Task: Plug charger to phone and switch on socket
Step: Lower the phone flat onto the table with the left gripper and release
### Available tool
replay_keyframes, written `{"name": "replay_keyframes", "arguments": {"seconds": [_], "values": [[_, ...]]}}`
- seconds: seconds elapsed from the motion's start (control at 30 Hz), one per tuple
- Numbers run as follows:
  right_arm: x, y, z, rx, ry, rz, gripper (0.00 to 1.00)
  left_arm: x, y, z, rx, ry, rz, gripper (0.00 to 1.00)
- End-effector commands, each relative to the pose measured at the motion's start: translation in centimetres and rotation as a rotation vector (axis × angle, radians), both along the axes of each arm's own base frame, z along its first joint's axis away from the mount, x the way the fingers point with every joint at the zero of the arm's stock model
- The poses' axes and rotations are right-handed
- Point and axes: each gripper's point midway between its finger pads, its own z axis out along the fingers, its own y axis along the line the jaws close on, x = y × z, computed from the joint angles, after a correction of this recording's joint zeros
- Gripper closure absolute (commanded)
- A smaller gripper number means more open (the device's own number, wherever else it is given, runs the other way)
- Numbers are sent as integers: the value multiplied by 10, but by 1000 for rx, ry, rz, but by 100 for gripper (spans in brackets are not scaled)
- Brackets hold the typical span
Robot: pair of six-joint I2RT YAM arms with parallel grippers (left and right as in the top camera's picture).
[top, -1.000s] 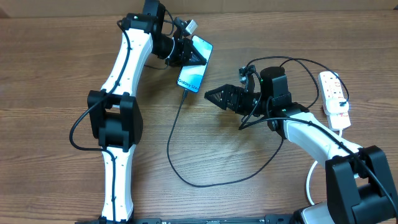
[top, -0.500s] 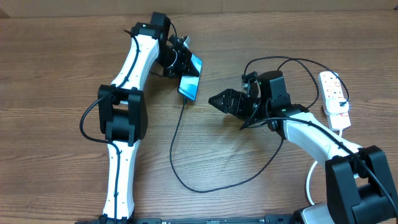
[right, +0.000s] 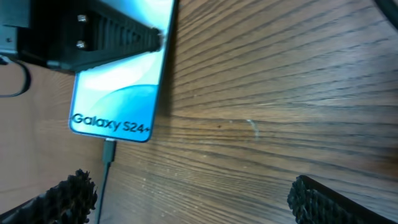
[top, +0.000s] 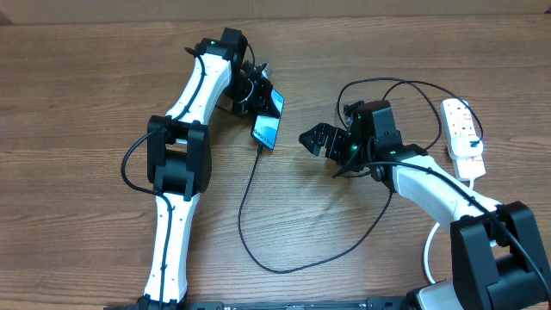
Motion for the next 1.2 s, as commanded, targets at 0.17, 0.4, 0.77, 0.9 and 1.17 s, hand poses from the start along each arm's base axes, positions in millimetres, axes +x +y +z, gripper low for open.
{"name": "replay_keyframes", "arguments": {"seconds": [0.17,0.4,0.77,0.9,1.17], "values": [[9,-4,4,-21,-26,-22,0,-8,10,-22,177,6,-19,73],[9,-5,4,-26,-27,-26,0,-8,10,-22,182,-1,-21,67],[7,-5,2,-30,-13,-25,0,-12,12,-22,192,16,-22,60],[7,-5,2,-30,-12,-25,0,-17,15,-22,204,45,-22,62],[6,-5,1,-31,-9,-25,0,-23,22,-24,244,65,-28,58]]}}
